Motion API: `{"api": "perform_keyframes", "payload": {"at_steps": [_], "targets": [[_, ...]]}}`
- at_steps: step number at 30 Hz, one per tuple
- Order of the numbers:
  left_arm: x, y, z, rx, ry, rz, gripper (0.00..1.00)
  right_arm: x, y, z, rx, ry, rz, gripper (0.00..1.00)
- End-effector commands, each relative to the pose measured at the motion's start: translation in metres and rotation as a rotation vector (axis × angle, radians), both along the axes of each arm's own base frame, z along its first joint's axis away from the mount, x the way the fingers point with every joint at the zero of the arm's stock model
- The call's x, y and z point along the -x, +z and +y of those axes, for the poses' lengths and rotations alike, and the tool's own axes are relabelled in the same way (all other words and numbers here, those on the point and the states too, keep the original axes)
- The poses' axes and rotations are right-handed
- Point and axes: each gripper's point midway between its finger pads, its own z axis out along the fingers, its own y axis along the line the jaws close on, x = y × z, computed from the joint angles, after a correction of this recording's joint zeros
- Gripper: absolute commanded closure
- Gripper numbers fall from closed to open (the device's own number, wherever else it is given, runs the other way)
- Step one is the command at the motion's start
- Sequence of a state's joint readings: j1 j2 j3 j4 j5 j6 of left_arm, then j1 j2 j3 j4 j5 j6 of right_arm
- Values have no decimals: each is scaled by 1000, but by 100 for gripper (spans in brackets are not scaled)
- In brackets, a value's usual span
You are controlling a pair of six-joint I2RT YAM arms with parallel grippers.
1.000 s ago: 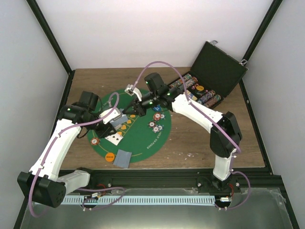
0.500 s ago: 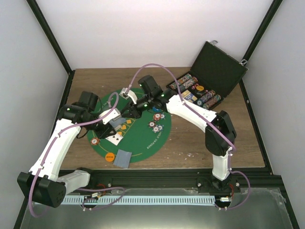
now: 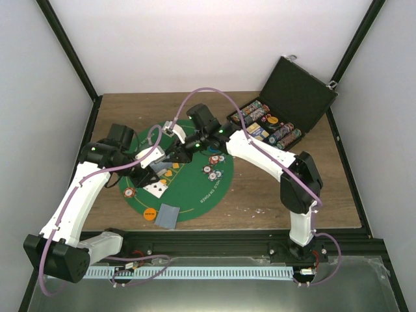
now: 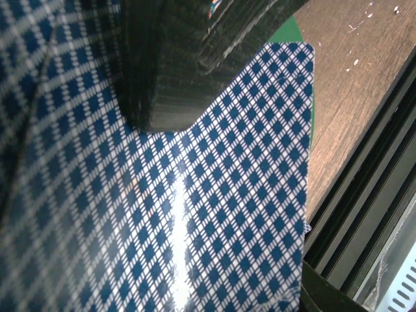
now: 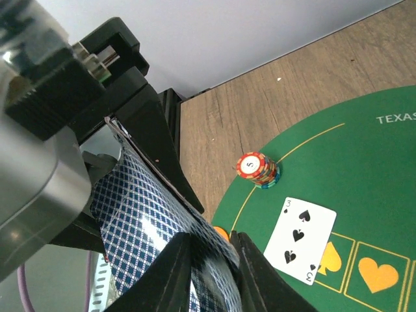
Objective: Distribute texas hold em gaming equipment
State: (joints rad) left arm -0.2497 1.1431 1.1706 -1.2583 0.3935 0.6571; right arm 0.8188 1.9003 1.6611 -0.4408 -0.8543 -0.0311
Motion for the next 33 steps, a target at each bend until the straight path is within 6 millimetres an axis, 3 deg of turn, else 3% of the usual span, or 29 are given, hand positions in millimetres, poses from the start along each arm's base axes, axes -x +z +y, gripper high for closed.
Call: {"api": "perform_keyframes", "payload": {"at_steps": [1, 7, 12, 17, 25, 33], "targets": [[-5, 11, -6, 33, -23, -52, 60, 0, 18, -10, 5, -28, -53, 81], [-6, 11, -6, 31, -18, -54, 60, 1, 19, -14, 15, -28, -48, 82], [-6, 11, -6, 32, -19, -56, 59, 10, 25, -15, -14, 18, -40, 99], [-5, 13, -9, 46, -28, -57, 58, 17, 27, -14, -31, 66, -58, 99], [-3, 17, -14, 77, -57, -50, 55, 41, 13, 1, 3, 195, -177, 99], [1, 21, -20, 108, -84, -41, 53, 29, 16, 13, -10, 184, -205, 99]]}}
